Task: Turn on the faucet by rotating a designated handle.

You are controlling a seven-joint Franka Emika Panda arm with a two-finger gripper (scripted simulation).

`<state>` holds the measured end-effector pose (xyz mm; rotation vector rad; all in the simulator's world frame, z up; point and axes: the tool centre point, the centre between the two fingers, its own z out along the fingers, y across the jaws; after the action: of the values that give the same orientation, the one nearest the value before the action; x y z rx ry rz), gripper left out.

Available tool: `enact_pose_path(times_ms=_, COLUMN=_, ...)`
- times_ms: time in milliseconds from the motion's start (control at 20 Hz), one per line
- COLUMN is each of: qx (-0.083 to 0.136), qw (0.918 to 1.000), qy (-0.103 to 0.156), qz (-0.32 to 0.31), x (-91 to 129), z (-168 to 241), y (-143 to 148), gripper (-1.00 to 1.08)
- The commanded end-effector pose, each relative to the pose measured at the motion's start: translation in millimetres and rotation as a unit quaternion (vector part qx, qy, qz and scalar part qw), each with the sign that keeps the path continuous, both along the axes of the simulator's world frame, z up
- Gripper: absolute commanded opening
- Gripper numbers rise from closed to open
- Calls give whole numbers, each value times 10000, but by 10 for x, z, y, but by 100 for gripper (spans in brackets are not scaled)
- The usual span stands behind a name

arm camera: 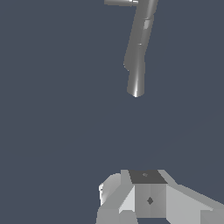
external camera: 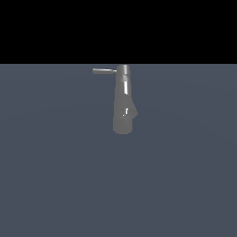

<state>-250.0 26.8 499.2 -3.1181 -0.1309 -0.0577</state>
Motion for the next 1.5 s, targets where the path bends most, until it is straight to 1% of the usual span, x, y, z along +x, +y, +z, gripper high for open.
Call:
enact_pose_path(times_ms=0, qx=3, qw=10000, qy=0, qz=-3, x=4, z=1, y=1, gripper=-100)
enact_pose_path(times_ms=200, qx=29, qw=10000, qy=7, qz=-80, x=50, z=11, y=8, gripper=-100)
enact_pose_path(times_ms=450, qx=96, qw=9995, qy=38, qz=-311, x=181, z=32, y=19, gripper=-100)
enact_pose_path(times_ms=650, qx=175, qw=9980, qy=79, qz=-600, x=347, z=50, y=33, gripper=-100)
enact_pose_path(times_ms=850, qx=268, qw=9946, qy=140, qz=-994, x=575, z=59, y=50, gripper=-100)
enact_pose_path(times_ms=1000, qx=342, qw=9899, qy=199, qz=-1361, x=789, z=51, y=64, gripper=-100)
enact_pose_path(times_ms=1150, qx=407, qw=9833, qy=264, qz=-1753, x=1019, z=27, y=79, gripper=-100)
enact_pose_path(times_ms=1300, qx=458, qw=9750, qy=331, qz=-2148, x=1251, z=-14, y=94, gripper=-100)
enact_pose_path(times_ms=1450, qx=494, qw=9651, qy=396, qz=-2543, x=1484, z=-73, y=108, gripper=-100)
